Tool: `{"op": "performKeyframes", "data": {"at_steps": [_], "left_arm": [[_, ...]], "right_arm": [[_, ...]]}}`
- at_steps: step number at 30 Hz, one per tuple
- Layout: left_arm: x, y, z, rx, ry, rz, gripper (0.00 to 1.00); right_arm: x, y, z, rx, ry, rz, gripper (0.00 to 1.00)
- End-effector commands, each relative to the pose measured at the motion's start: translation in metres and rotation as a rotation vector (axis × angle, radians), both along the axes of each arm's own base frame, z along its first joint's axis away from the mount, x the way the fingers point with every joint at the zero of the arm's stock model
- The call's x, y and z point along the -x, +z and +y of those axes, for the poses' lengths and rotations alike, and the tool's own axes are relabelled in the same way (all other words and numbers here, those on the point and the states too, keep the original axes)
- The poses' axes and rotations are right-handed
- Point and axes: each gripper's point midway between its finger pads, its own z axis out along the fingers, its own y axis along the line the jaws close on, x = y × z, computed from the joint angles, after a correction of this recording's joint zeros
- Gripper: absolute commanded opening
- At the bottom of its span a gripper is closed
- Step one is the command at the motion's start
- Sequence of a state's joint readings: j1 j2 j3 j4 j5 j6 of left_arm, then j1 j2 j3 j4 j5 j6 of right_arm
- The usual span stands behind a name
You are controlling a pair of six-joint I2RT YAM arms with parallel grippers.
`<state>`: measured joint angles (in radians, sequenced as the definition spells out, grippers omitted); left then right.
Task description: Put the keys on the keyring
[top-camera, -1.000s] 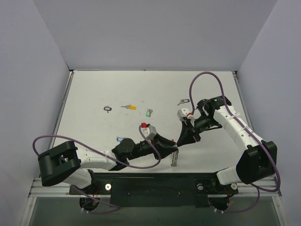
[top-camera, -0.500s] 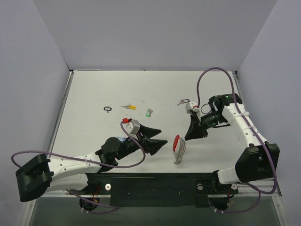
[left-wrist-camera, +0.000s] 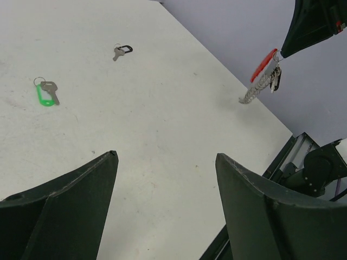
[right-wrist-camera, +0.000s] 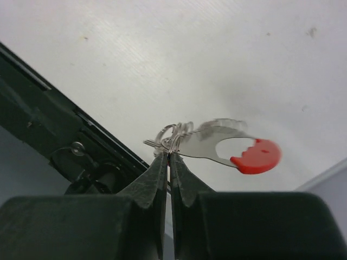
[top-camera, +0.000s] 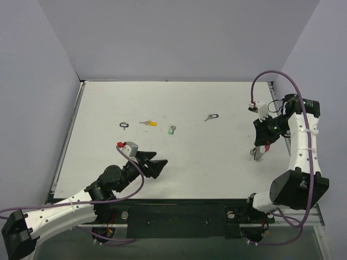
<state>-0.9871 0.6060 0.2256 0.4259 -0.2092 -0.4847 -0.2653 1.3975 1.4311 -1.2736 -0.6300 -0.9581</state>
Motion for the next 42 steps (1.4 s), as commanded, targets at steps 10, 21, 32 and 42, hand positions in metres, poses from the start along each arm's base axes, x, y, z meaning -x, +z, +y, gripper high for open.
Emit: {"op": "performKeyframes", "data": {"at_steps": [10, 21, 32, 42], "left_arm": [[0.005, 0.003, 0.014, 0.052, 0.022, 0.024, 0.83], [0.003, -0.003, 0.015, 0.028, 0.039, 0.053, 0.83], [-0.038, -0.029, 0.015, -0.119, 0.112, 0.248, 0.87], [-0.107, 0.021, 0.108, 0.062, 0.327, 0.34, 0.93]], "right_arm": [[-0.104, -0.064, -0.064, 0.346, -0.235, 0.188, 0.0], [-0.193, -0.082, -0.053, 0.276, -0.422, 0.14, 0.1], [-0.153, -0.025, -0.022, 0.023, -0.466, -0.218, 0.42], [-0.095, 0.018, -0.042, -0.378, -0.735, -0.442, 0.85]]}}
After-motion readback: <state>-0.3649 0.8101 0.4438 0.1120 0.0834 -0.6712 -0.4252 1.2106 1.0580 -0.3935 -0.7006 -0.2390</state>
